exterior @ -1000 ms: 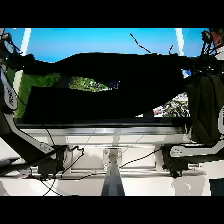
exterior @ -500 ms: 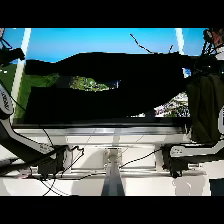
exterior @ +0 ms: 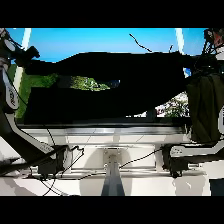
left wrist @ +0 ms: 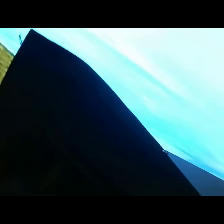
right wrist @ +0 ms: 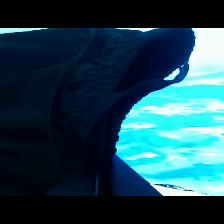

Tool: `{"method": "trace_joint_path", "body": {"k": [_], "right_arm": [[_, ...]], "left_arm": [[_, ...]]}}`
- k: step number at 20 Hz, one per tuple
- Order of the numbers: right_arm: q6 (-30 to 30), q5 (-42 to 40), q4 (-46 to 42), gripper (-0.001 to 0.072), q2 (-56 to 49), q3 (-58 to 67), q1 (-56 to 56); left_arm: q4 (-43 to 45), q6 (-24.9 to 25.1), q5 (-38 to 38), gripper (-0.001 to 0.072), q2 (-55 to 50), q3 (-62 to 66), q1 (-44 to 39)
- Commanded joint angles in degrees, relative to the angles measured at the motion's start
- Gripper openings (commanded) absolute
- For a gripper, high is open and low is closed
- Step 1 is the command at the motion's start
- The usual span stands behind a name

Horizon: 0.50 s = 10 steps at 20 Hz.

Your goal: Fold the clothes and pants, and hang the long-sleeved shirts on hangers.

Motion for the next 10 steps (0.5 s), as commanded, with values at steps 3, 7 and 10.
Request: {"method": "trace_joint_path", "body": {"k": [3, 7, 10], "right_arm": [[-0.04, -0.04, -0.17, 0.0023, 0.0, -0.02, 0.0], [-0.04, 0.04, -0.17, 0.0023, 0.0, -0.02, 0.0], [-0.04, 0.09, -0.17, 0.0023, 0.0, -0.02, -0.02]], "left_arm": [[0.02, -3.58, 1.53, 0.0695, -4.13, 0.04, -0.26], [0.02, -10.05, 7.26, 0.0666, -5.33, 0.04, -0.26], [-0.22, -11.65, 10.73, 0.0208, -5.55, 0.04, -0.26]]}}
